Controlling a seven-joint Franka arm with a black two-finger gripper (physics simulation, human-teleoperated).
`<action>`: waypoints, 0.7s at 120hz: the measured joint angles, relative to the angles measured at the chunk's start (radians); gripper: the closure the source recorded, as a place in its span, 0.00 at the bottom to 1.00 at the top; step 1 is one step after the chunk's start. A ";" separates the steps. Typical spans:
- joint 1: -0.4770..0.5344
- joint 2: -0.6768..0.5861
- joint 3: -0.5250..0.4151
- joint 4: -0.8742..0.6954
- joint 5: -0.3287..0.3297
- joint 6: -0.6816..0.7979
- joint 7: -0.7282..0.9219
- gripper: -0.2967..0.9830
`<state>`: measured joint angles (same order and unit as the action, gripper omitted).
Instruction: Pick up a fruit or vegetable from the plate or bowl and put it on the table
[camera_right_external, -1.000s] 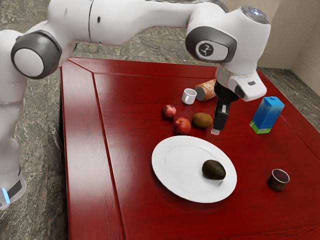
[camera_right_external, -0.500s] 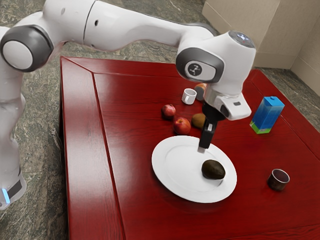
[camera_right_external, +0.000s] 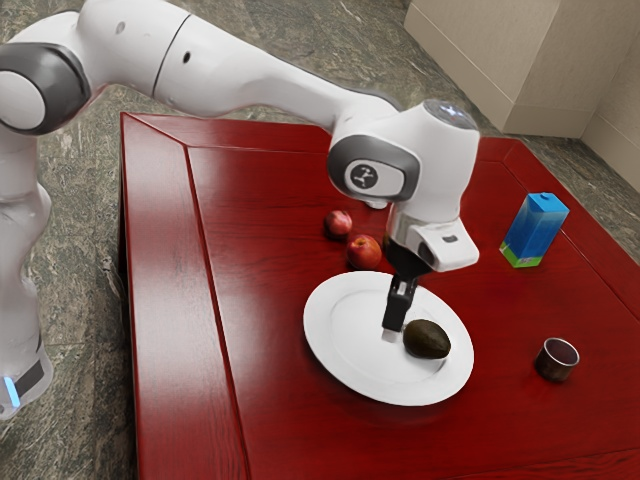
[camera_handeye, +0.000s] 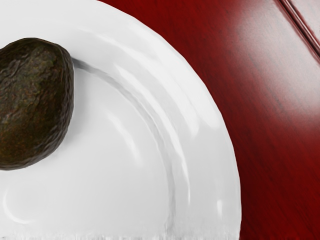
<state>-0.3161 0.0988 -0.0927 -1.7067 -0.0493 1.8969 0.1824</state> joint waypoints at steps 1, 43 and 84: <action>0.001 0.000 0.000 -0.001 -0.001 -0.001 0.000 0.25; 0.003 0.032 0.006 -0.034 -0.007 0.121 0.022 0.25; 0.007 0.070 0.026 -0.036 -0.005 0.170 0.040 0.25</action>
<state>-0.3090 0.1690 -0.0664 -1.7427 -0.0547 2.0671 0.2220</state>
